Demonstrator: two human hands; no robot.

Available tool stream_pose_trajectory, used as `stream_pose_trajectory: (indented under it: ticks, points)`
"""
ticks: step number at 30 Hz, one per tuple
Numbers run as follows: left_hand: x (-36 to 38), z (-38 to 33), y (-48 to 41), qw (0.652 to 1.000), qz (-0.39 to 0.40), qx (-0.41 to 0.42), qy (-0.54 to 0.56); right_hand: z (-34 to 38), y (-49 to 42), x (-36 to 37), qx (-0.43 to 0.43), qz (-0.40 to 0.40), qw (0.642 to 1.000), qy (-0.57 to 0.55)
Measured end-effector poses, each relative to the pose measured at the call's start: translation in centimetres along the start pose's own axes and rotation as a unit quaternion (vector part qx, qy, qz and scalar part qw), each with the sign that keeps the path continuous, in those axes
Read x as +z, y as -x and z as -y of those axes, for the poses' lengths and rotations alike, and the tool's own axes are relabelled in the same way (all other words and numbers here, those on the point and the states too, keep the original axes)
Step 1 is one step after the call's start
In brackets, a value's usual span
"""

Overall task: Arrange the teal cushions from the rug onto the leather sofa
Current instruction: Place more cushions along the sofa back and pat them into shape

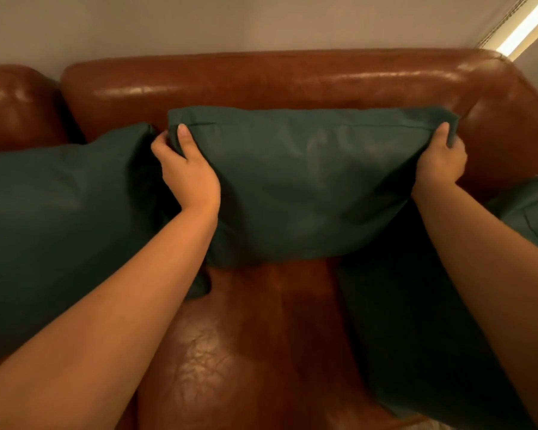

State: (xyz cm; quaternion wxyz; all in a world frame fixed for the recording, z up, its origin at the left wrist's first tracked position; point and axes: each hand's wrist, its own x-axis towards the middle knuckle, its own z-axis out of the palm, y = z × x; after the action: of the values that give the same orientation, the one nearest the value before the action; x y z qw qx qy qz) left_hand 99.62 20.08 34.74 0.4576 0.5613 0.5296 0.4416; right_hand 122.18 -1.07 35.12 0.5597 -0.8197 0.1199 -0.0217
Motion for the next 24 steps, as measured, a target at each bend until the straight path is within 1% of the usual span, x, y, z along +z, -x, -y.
stream_pose_trajectory:
  ticks: [1,2,3,4,5,6,7,8,9,10,12,15,17,19,21,24]
  points:
    - [0.1,-0.4,0.2,0.999,-0.013,0.032,-0.02,0.3,0.2,0.2,-0.051,-0.007,0.998,0.036]
    - [0.0,-0.9,0.5,0.993,-0.027,0.094,-0.065,0.5,0.7,0.3,-0.122,-0.012,0.99,0.076]
    - [0.0,-1.3,0.9,0.975,-0.034,0.176,-0.131,0.8,1.5,0.3,-0.203,-0.015,0.971,0.123]
    - [0.0,-1.5,1.4,0.943,-0.027,0.263,-0.204,0.9,2.3,0.4,-0.281,-0.006,0.944,0.173]
    - [0.2,-1.6,1.9,0.901,0.003,0.34,-0.269,0.8,3.3,0.5,-0.347,0.018,0.912,0.217]
    - [0.6,-1.7,2.4,0.858,0.052,0.401,-0.317,0.6,4.3,0.8,-0.405,0.05,0.877,0.252]
    - [1.2,-1.7,2.8,0.819,0.109,0.443,-0.347,0.2,5.3,1.2,-0.457,0.082,0.841,0.277]
    - [1.8,-1.7,3.2,0.787,0.164,0.467,-0.369,-0.2,6.2,1.7,-0.5,0.107,0.808,0.293]
    - [2.4,-1.6,3.4,0.762,0.205,0.477,-0.386,-0.5,7.0,2.3,-0.532,0.122,0.781,0.305]
    - [2.8,-1.4,3.4,0.744,0.229,0.482,-0.402,-0.7,7.6,3.0,-0.553,0.126,0.761,0.314]
    - [3.4,-0.5,3.0,0.729,0.237,0.476,-0.431,-1.0,8.1,4.2,-0.566,0.124,0.742,0.337]
    - [3.8,0.9,2.2,0.725,0.25,0.437,-0.47,-1.6,7.9,5.5,-0.556,0.157,0.721,0.382]
    - [4.1,1.2,2.2,0.717,0.256,0.43,-0.485,-1.9,7.7,5.8,-0.556,0.166,0.712,0.395]
    - [4.3,0.7,1.8,0.711,0.26,0.434,-0.489,-1.6,7.2,5.8,-0.565,0.159,0.707,0.394]
    - [4.0,0.0,0.6,0.714,0.246,0.43,-0.495,-1.0,6.0,5.1,-0.57,0.135,0.717,0.379]
    - [2.7,-0.6,-2.3,0.723,0.218,0.401,-0.518,-0.4,2.8,3.1,-0.542,0.11,0.743,0.378]
